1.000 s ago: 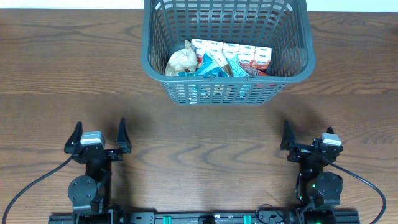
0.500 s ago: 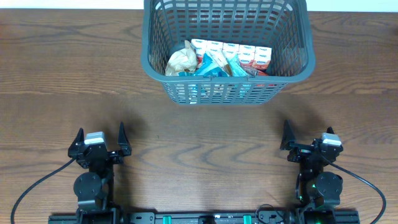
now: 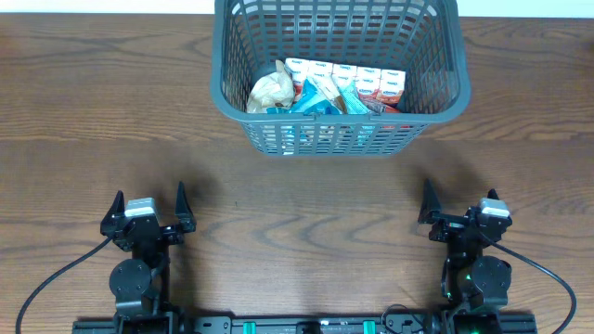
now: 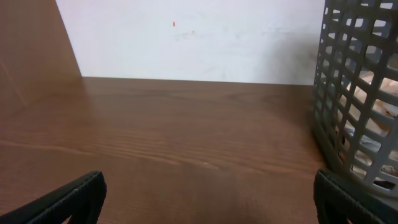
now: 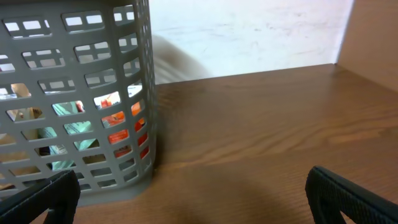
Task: Pack container
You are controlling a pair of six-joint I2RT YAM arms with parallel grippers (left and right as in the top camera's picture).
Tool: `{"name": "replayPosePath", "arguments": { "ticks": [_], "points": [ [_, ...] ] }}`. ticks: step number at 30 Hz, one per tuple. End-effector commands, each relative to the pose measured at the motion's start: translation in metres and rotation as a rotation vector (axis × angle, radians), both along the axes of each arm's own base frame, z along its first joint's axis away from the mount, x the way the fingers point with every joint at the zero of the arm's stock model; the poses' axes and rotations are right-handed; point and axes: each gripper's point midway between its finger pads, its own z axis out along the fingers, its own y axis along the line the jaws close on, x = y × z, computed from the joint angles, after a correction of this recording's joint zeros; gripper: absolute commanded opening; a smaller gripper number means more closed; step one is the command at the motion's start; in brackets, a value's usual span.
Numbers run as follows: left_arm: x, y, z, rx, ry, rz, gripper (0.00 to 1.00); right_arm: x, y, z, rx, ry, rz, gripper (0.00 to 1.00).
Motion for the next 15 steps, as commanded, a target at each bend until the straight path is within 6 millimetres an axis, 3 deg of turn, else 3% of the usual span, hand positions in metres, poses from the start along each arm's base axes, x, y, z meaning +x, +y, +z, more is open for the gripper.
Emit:
{"name": "replayPosePath", "arguments": {
  "ticks": [1, 15],
  "points": [
    [-0.001, -0.003, -0.017, 0.001, 0.054, -0.014, 0.99, 0.0, -0.001, -0.001, 0.007, -0.004, -0.004, 0.99],
    [0.001, -0.02, -0.016, -0.058, 0.043, -0.114, 0.99, 0.0, -0.001, -0.001, 0.008, -0.004, -0.004, 0.99]
  ]
}}
